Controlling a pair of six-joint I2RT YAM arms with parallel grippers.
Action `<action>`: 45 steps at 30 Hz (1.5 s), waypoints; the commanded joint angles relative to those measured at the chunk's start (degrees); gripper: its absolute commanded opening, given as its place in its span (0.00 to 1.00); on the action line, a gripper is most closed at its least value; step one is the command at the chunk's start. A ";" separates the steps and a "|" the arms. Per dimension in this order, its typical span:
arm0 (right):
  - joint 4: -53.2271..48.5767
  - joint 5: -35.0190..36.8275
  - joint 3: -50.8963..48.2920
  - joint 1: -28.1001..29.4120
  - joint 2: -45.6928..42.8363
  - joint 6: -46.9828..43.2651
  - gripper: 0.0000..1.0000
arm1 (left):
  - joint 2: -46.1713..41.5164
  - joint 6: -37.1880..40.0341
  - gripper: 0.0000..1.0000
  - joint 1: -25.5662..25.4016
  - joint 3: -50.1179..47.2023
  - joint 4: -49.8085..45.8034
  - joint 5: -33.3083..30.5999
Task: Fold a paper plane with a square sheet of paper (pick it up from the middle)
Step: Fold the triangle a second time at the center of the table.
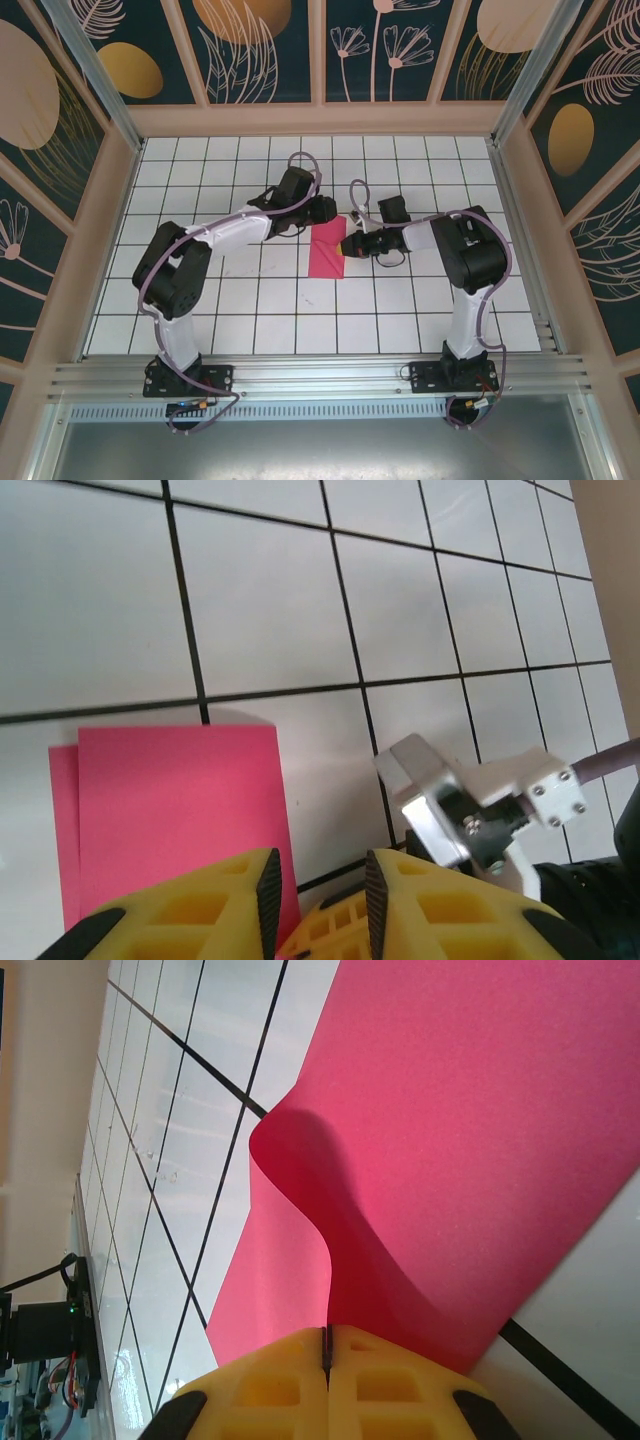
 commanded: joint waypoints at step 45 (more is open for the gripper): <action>-4.73 6.91 4.33 1.38 2.66 -3.69 0.00 | 4.56 -3.49 0.25 0.75 1.93 0.42 -5.02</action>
